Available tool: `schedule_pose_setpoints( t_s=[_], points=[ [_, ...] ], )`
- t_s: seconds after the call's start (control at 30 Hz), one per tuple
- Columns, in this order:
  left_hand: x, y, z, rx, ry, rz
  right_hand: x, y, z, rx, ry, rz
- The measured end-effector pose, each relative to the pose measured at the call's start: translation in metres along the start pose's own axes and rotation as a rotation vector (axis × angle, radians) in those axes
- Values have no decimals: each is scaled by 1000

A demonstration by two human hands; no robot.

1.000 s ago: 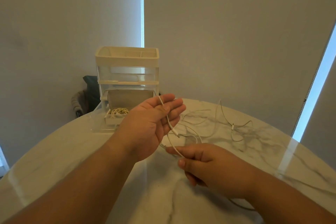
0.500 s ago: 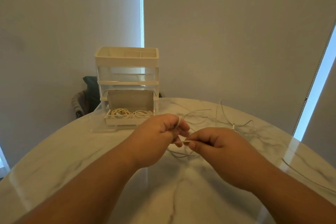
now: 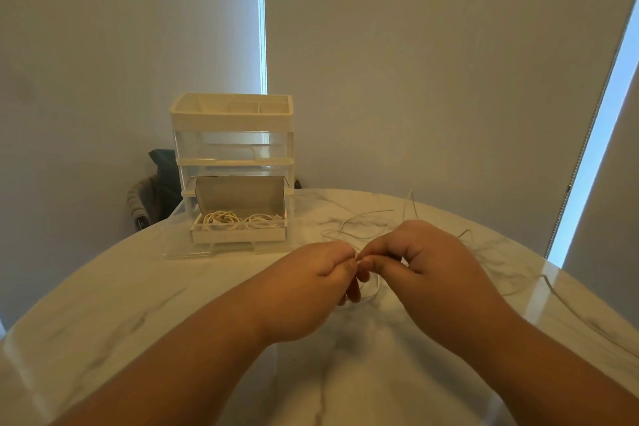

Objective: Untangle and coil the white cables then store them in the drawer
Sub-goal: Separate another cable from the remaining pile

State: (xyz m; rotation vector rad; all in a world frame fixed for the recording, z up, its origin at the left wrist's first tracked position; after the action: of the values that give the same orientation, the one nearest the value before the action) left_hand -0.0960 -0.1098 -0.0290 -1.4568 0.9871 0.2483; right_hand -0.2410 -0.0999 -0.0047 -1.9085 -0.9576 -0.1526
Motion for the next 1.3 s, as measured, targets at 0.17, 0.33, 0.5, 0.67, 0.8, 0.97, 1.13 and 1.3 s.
schedule_pose_setpoints(
  t_s=[0.17, 0.33, 0.5, 0.67, 0.8, 0.97, 1.13, 1.3],
  points=[
    [-2, 4, 1, 17, 5, 26, -5, 1, -3, 6, 13, 37],
    [0, 6, 0, 11, 3, -61, -2, 2, -1, 6, -18, -1],
    [-3, 1, 1, -13, 41, -102, -5, 4, -1, -2, -26, 1],
    [-3, 1, 0, 17, 51, -32, -11, 0, -3, -45, -12, -46],
    [5, -2, 1, 51, -11, 227, -15, 2, -4, -42, -9, -74],
    [6, -2, 3, 78, -31, 278, -18, 3, -4, -60, -27, -103],
    [6, -1, 3, 106, -43, 231, -18, 4, -4, -36, -46, -87],
    [3, -1, 5, 106, -41, 107, -18, 3, -4, -42, -54, -76]
  ],
)
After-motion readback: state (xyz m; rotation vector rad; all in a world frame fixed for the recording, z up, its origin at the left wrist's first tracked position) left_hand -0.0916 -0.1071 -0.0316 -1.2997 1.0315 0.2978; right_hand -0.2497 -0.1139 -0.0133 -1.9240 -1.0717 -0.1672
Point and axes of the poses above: each hand's wrist, its own z-axis away from the middle knuckle, its own y-axis out of the palm, x = y × z, the point moved 5 cm from there along -z, towards the middle knuckle, and after that the axes turned 2 degrees about y, right-handed, at the moved point
